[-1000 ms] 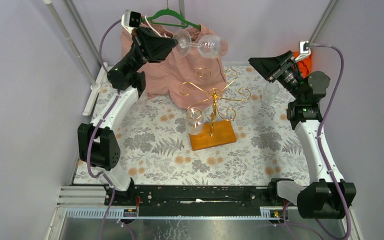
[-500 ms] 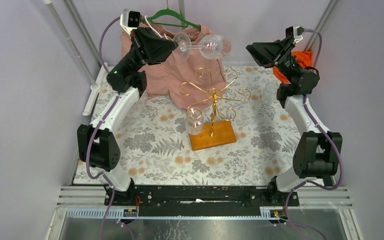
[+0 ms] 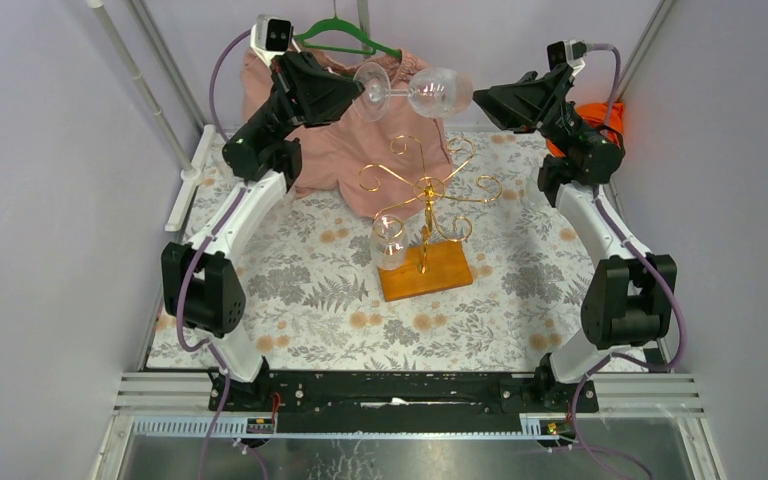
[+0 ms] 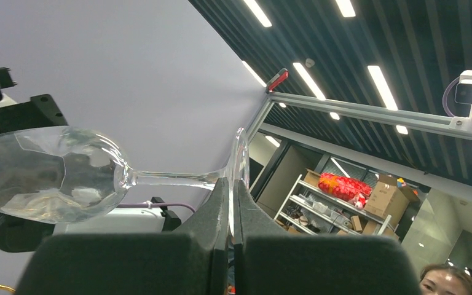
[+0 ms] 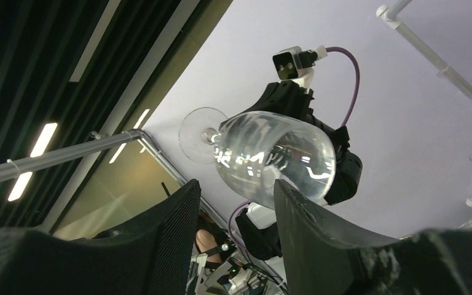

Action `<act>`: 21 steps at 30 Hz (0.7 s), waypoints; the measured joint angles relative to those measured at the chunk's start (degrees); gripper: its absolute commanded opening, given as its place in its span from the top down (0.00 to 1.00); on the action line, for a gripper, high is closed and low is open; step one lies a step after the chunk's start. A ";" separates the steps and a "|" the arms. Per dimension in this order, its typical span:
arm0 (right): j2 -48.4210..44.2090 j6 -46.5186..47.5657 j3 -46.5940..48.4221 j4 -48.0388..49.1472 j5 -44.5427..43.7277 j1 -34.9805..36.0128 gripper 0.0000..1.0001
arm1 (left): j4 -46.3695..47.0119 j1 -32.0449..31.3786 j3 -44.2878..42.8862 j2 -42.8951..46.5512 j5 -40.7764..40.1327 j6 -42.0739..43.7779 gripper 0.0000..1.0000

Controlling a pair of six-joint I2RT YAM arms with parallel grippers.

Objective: Take the wine glass off the wine glass rack

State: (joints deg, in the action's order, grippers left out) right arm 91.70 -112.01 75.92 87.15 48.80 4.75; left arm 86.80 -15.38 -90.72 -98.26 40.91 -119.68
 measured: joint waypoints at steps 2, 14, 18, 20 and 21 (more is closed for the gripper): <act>0.96 -0.22 0.00 -0.02 0.22 0.24 0.45 | -0.02 -0.07 -0.52 -0.37 -0.04 0.00 1.00; 3.19 -0.59 2.03 -0.02 -0.04 4.81 0.45 | 0.13 -1.31 -1.01 -1.62 -0.02 0.00 1.00; 3.19 -0.42 2.34 -0.22 -0.59 6.80 0.46 | 0.61 -1.53 -2.82 -3.69 -0.17 -0.02 1.00; 3.19 -0.31 2.34 -0.33 -1.60 7.43 0.47 | 0.72 -1.62 -3.50 -4.76 -0.17 -0.02 1.00; 3.19 -0.09 2.34 -0.42 -1.79 7.56 0.48 | 0.72 -1.66 -3.56 -5.16 -0.22 -0.02 1.00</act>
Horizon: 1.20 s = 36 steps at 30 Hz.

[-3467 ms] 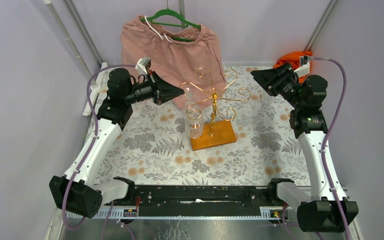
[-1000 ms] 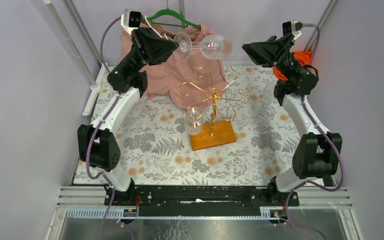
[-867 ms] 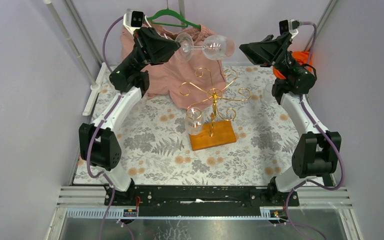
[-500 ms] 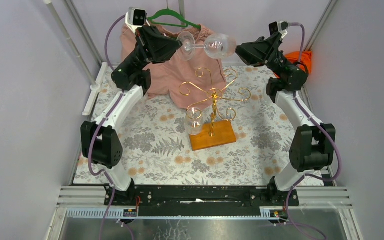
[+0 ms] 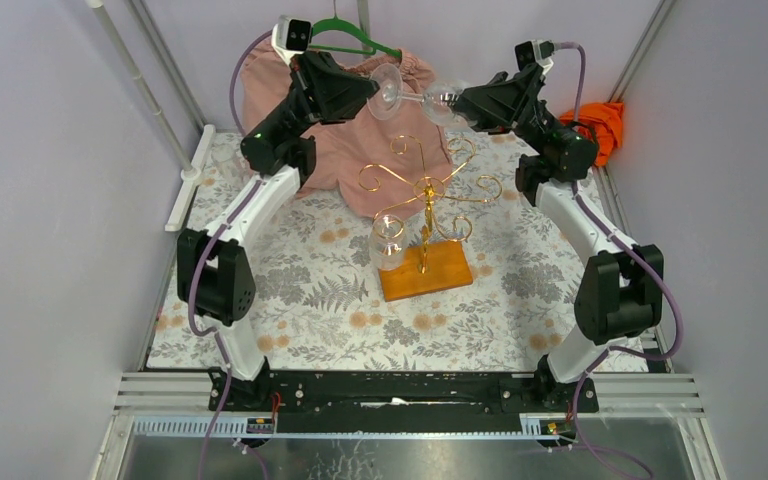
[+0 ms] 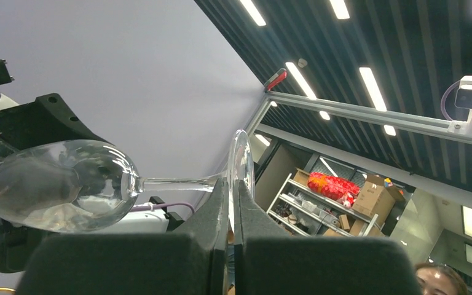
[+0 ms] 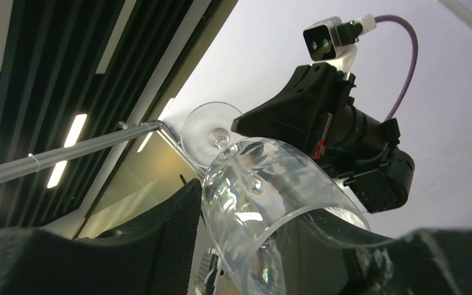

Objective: Take the wine glass off the wine glass rack

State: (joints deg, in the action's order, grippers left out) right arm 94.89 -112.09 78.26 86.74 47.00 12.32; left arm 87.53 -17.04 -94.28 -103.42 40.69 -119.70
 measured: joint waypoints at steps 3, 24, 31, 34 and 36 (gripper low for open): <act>-0.02 0.87 -0.17 -0.33 -1.29 -0.09 0.54 | 0.20 -0.17 -0.15 -0.74 -0.50 0.00 1.00; -6.47 -0.98 -3.87 1.51 -5.44 0.07 1.00 | 0.20 0.52 -0.24 -1.09 -1.86 0.00 0.82; -6.84 -0.63 -5.27 2.03 -5.18 0.33 1.00 | 0.11 0.70 -0.22 -1.09 -0.07 0.00 0.64; -8.07 0.31 -6.34 0.92 -4.35 0.46 1.00 | 0.11 1.07 -0.22 -1.09 0.81 0.00 0.58; -9.38 1.40 -7.19 0.28 -3.89 0.46 1.00 | 0.13 1.36 -0.17 -1.09 1.27 0.00 0.54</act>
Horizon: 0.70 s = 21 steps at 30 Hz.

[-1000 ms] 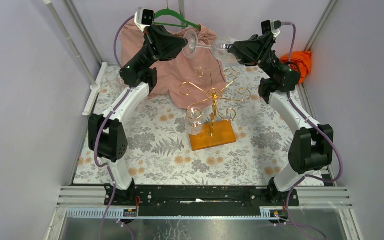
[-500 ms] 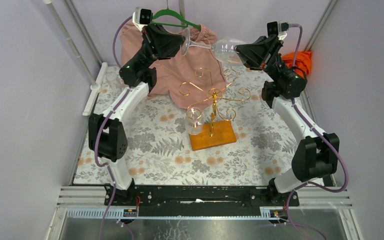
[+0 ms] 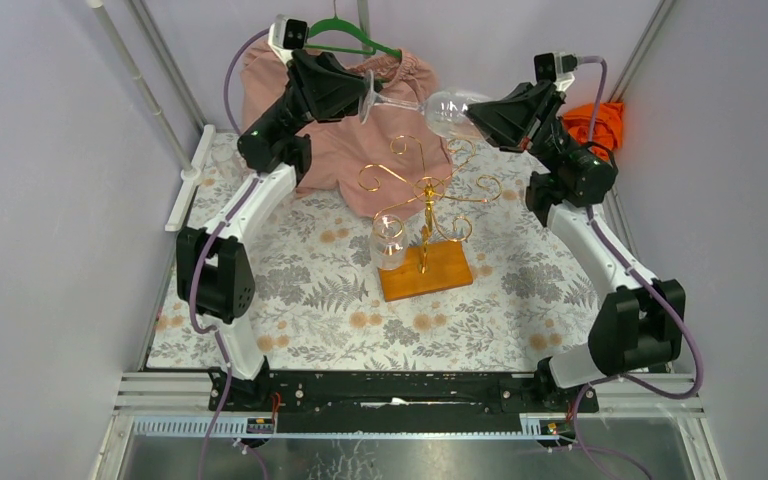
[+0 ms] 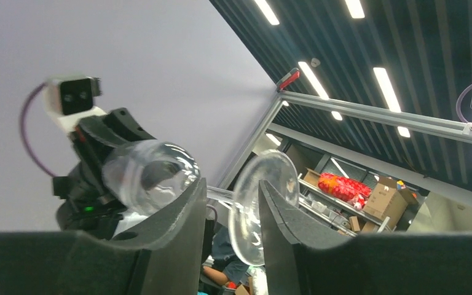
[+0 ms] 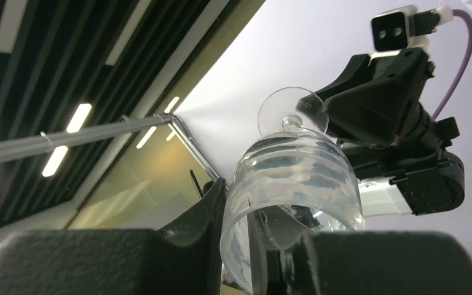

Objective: Take the wine glass off the wine glass rack

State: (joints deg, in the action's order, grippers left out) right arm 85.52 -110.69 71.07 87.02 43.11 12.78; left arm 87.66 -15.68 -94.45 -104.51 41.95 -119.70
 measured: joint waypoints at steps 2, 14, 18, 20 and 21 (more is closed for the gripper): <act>-2.82 2.27 -0.90 -1.29 1.31 0.02 1.00 | 0.00 0.74 0.02 0.00 0.33 0.00 0.53; -22.53 42.47 8.11 -50.51 3.67 0.22 1.00 | -24.83 7.56 6.60 7.82 6.14 17.20 0.54; -24.90 62.90 20.37 -79.60 -5.84 0.26 1.00 | -56.92 7.08 2.29 13.73 2.84 40.46 0.55; -24.76 69.94 24.87 -89.42 -11.34 0.26 1.00 | -71.60 6.51 -2.95 15.04 -1.86 51.32 0.55; -24.70 72.96 26.56 -93.79 -14.36 0.26 1.00 | -76.96 6.12 -4.59 15.82 -4.26 55.52 0.55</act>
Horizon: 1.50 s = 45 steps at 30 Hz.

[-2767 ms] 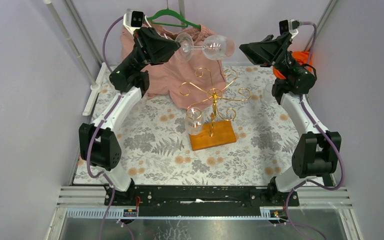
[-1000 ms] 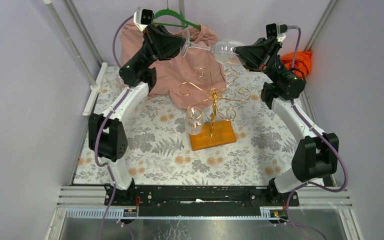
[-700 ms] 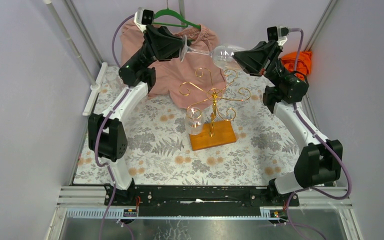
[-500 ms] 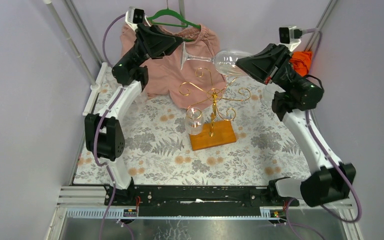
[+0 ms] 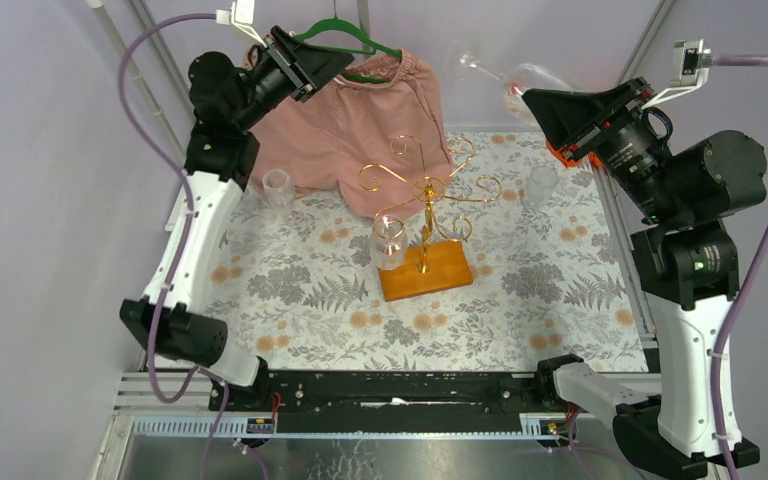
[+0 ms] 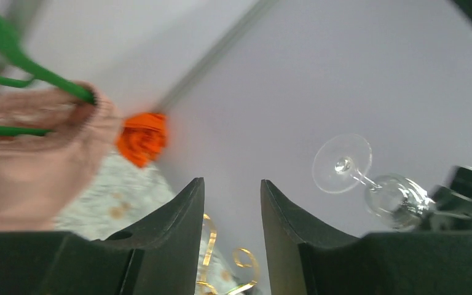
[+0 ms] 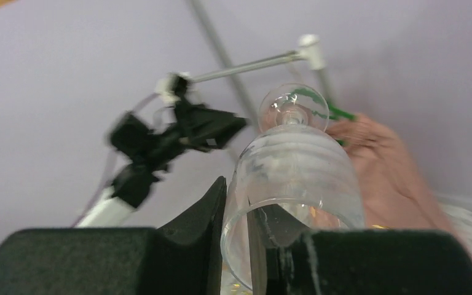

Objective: Take the wine glass off the wine glass rack

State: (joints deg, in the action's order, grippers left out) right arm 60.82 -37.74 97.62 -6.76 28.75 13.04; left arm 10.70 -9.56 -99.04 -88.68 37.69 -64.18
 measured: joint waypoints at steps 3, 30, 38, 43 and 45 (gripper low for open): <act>0.83 7.32 4.02 -11.45 -9.57 0.00 1.00 | -14.01 -1.07 -3.65 2.64 -8.04 11.04 0.55; 43.98 25.68 28.11 -50.07 -30.75 -0.02 1.00 | -50.53 -5.92 -1.77 17.62 -38.51 32.83 0.54; 51.76 27.74 26.84 -51.47 -28.85 -0.02 1.00 | -50.64 -5.95 -0.68 18.84 -38.29 33.38 0.53; 55.04 28.11 25.90 -51.49 -27.47 -0.02 1.00 | -50.49 -5.95 1.11 18.58 -37.73 33.46 0.52; 55.19 28.13 24.48 -51.32 -27.12 -0.02 1.00 | -50.47 -5.95 1.81 18.58 -37.22 33.46 0.51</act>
State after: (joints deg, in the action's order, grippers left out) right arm 116.01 -9.61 122.10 -58.08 1.63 13.02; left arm -39.77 -15.51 -97.23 -70.11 0.47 -30.72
